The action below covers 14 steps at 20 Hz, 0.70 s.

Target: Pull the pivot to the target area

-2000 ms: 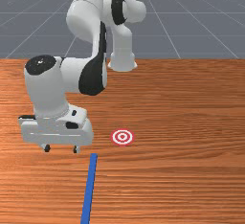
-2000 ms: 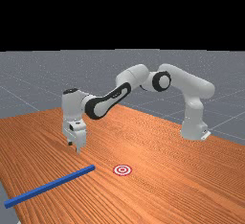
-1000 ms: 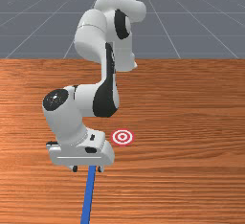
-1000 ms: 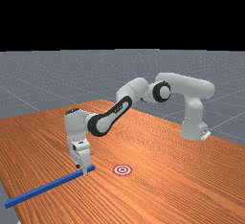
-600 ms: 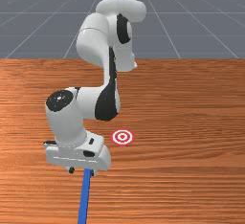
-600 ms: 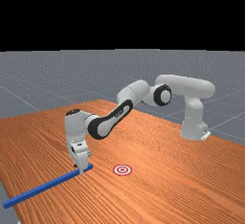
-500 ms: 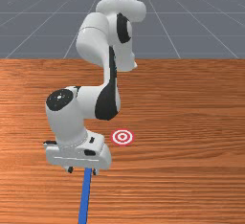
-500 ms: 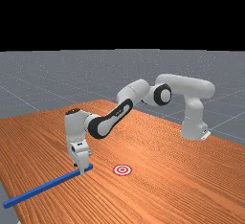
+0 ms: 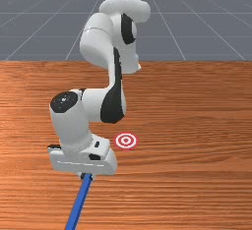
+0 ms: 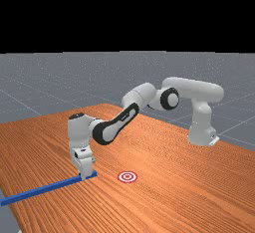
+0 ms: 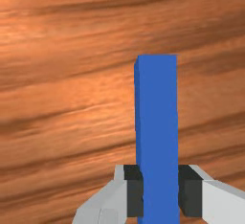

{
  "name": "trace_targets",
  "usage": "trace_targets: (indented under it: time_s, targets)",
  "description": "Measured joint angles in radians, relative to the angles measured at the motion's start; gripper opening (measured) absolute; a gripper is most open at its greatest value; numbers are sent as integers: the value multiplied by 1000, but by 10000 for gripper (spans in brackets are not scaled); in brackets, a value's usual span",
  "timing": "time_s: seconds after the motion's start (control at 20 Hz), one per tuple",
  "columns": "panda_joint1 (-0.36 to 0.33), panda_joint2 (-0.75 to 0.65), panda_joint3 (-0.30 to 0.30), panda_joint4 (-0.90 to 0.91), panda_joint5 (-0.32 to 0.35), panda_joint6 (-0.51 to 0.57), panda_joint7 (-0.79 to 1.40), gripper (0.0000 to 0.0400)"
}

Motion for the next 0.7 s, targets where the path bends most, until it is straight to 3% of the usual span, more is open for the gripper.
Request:
trace_targets:
  time_s: [0.7]
  targets:
    - [30, -5, 23, -9, -33, -17, -156, 97]
